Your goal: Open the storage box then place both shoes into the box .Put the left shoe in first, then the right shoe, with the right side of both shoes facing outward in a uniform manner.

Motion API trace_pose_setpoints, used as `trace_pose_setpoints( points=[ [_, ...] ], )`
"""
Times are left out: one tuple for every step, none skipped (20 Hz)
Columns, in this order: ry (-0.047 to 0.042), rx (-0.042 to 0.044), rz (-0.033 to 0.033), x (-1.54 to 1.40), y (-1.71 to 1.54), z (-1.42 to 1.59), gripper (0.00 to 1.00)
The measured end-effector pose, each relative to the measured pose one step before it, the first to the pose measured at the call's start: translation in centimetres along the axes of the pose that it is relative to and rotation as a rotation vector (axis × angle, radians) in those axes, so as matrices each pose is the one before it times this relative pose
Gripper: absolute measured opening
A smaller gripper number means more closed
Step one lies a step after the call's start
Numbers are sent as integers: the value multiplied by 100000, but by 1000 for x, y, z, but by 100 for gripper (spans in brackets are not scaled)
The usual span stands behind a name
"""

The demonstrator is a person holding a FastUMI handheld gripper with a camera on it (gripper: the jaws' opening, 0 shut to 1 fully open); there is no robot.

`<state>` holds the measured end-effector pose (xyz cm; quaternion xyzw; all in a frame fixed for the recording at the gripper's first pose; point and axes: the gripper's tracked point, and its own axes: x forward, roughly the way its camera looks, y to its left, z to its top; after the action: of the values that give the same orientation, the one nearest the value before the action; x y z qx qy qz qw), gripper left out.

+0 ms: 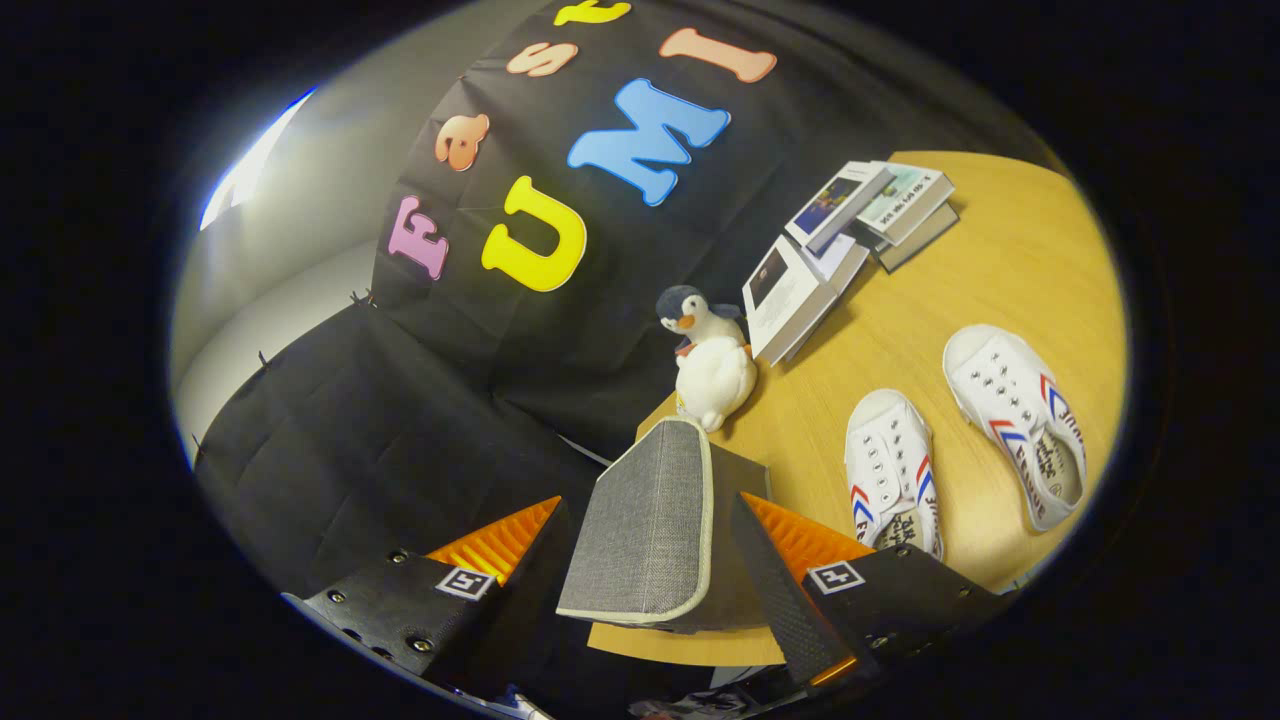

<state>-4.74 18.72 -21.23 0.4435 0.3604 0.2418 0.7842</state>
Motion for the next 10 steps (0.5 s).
trace_pose_setpoints(
  points=[
    [2383,3100,342,434,-291,-963,98],
    [2627,2646,126,524,-426,-618,98],
    [1724,2007,194,335,-334,-471,98],
    [1273,2557,439,400,-312,-470,98],
    [1183,3322,642,420,-324,-240,98],
    [994,3158,442,285,-302,-324,98],
    [1045,2956,799,302,-283,-260,98],
    [949,2889,499,95,-211,-394,98],
    [514,2447,682,194,-303,-168,98],
    [561,2903,632,136,-281,-265,98]
  ],
)
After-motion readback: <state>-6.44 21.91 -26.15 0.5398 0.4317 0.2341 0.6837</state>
